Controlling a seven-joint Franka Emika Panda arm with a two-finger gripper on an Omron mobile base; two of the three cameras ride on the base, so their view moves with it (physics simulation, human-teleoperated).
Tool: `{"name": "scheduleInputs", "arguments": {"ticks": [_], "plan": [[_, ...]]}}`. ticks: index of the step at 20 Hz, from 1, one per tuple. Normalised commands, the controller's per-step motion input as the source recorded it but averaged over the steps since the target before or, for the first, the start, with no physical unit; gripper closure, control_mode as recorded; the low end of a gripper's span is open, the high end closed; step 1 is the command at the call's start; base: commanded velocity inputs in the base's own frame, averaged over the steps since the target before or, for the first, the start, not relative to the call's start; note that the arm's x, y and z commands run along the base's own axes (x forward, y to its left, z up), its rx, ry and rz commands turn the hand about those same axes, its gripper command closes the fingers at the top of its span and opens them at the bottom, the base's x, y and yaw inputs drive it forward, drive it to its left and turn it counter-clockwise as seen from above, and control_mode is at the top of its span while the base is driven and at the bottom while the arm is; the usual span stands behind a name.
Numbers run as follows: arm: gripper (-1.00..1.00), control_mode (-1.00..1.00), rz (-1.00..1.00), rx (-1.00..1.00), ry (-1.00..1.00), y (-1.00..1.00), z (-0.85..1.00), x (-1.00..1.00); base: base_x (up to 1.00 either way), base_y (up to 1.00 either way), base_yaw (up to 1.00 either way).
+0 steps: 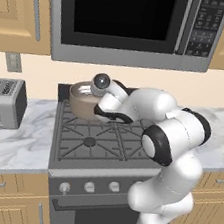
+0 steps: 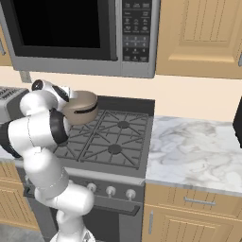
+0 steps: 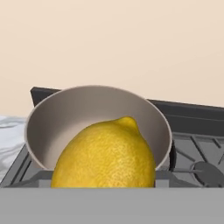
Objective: Turn on the burner for the pot on the stove. Wait thirty seconds for the pot to heat up. Then add the lemon to the pot.
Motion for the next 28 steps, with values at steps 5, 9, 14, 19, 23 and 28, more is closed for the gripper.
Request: {"name": "scheduleInputs", "arguments": {"ticks": [5, 9, 14, 19, 23, 28], "plan": [[1.00, -1.00, 0.00, 0.00, 0.00, 0.00, -0.02, 0.45, 0.00, 0.00, 0.00], [1.00, -1.00, 0.00, 0.00, 0.00, 0.00, -0.09, 0.34, 0.00, 0.00, 0.00], [1.00, -1.00, 0.00, 0.00, 0.01, 0.00, -0.13, 0.16, 0.00, 0.00, 0.00], [1.00, -1.00, 0.00, 0.00, 0.03, 0.00, -0.07, 0.21, 0.00, 0.00, 0.00], [1.00, -1.00, 0.00, 0.00, 0.04, 0.00, -0.01, 0.30, 0.00, 0.00, 0.00], [1.00, -1.00, 0.00, 0.00, 0.04, 0.00, -0.10, 0.28, 0.00, 0.00, 0.00]]}}
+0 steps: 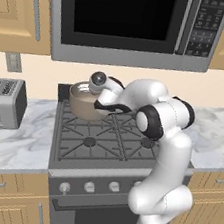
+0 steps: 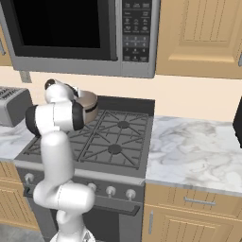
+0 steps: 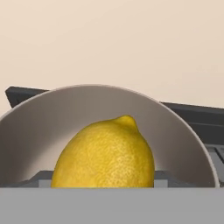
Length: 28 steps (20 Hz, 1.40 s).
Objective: Turn on the burner for the pot on the stove. Wait thirty seconds for the pot to heat up. Then add the lemon to the pot.
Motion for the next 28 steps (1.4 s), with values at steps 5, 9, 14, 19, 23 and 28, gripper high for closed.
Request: {"name": "scheduleInputs", "arguments": {"ticks": [5, 9, 14, 19, 23, 28], "plan": [[1.00, -1.00, 0.00, 0.00, 0.02, 0.00, -0.20, 0.24, 0.00, 0.00, 0.00], [1.00, -1.00, 0.00, 0.00, 0.00, 0.00, -0.18, 0.24, 0.00, 0.00, 0.00], [1.00, -1.00, 0.00, 0.00, 0.03, 0.00, -0.21, 0.18, 0.00, 0.00, 0.00], [1.00, -1.00, 0.00, 0.00, 0.01, 0.00, -0.07, 0.08, 0.00, 0.00, 0.00], [1.00, -1.00, 0.00, 0.00, 0.00, 0.00, 0.03, 0.08, 0.00, 0.00, 0.00], [1.00, -1.00, 0.00, 0.00, 0.00, -0.01, 0.00, 0.01, 0.00, 0.00, 0.00]]}}
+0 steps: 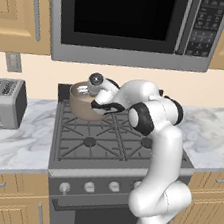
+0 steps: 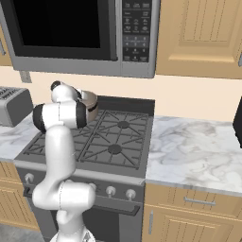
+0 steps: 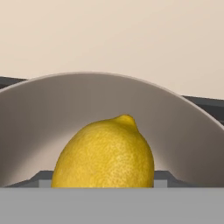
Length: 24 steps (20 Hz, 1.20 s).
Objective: Turn on the burner for the pot on the stove. Wait thirty seconds for the pot to heat up. Then add the lemon to the pot.
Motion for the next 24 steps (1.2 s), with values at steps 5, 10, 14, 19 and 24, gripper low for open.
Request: {"name": "scheduleInputs", "arguments": {"ticks": [5, 10, 14, 19, 24], "plan": [[1.00, -1.00, 0.00, 0.00, 0.00, 0.00, 0.00, 0.00, 0.00, 0.00, 0.00], [1.00, -1.00, 0.00, 0.00, 0.00, 0.00, 0.00, 0.00, 0.00, 0.00, 0.00], [1.00, -1.00, 0.00, 0.00, 0.00, 0.00, 0.00, 0.00, 0.00, 0.00, 0.00], [1.00, -1.00, 0.00, 0.00, 0.00, 0.00, 0.00, 0.00, 0.00, 0.00, 0.00], [1.00, -1.00, 0.00, 0.00, 0.00, 0.00, 0.00, 0.00, 0.00, 0.00, 0.00]]}}
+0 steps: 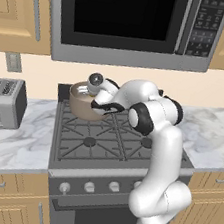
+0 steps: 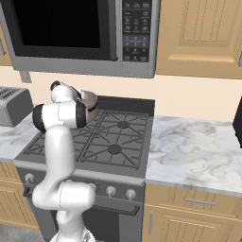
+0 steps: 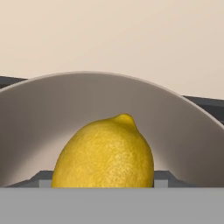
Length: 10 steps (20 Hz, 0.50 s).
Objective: Turn on the burner for the pot on the stove. Wait thirty seconds for the pot to heat up. Then add the lemon to the pot.
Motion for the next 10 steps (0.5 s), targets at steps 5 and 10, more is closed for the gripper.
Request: {"name": "scheduleInputs", "arguments": {"ticks": [5, 10], "plan": [[1.00, -1.00, 0.00, 0.00, 0.00, 0.00, 0.00, 0.00, 0.00, 0.00, 0.00], [1.00, -1.00, 0.00, 0.00, 0.00, 0.00, 0.00, 0.00, 0.00, 0.00, 0.00]]}}
